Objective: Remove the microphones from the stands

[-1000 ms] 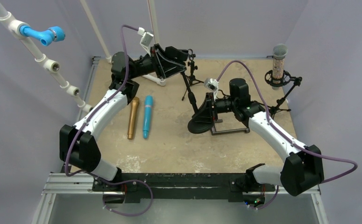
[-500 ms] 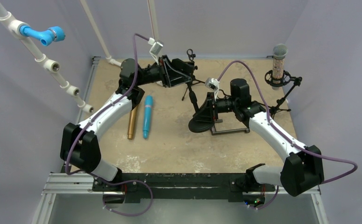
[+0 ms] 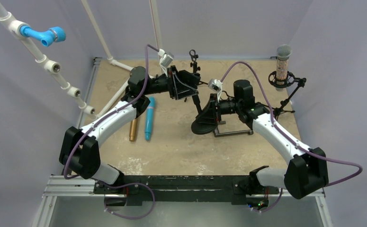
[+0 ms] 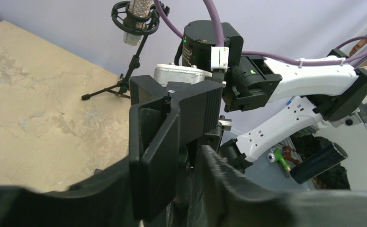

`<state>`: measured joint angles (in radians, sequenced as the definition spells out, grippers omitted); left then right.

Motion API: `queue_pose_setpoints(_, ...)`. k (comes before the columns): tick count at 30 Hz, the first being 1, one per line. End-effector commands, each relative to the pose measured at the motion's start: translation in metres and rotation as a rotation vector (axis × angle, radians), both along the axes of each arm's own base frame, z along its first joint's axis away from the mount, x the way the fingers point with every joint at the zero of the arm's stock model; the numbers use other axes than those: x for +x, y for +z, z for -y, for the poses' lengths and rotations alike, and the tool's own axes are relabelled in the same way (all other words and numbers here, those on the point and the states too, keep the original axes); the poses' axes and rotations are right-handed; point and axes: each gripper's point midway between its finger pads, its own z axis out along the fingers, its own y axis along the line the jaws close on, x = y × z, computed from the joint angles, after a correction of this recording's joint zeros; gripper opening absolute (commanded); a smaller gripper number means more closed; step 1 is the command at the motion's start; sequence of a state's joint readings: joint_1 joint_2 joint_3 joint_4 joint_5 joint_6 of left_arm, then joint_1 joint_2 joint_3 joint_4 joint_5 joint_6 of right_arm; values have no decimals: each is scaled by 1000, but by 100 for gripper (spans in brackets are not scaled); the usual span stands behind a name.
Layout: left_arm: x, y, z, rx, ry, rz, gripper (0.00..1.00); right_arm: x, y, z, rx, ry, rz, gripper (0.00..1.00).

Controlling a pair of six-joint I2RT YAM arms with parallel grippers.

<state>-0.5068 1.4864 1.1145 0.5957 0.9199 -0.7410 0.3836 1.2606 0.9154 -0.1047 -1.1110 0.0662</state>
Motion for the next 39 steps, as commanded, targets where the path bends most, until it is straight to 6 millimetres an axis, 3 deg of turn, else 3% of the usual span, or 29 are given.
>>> queue_pose_setpoints(1,-13,1,0,19,-11,65,53,5,50,0,80,9,188,0)
queue_pose_setpoints(2,-12,-1,-1,25,-2,67,62,5,51,1,80,9,189,0)
queue_pose_setpoints(5,-12,-2,-3,29,19,76,74,4,53,2,84,11,190,0)
queue_pose_setpoints(10,-10,-6,-3,45,37,76,79,3,56,3,92,12,192,0)
queue_pose_setpoints(21,-27,-22,5,55,-2,80,71,13,67,8,125,-41,184,0)
queue_pose_setpoints(39,-23,-10,27,-2,-43,60,53,8,58,7,153,-24,145,0)
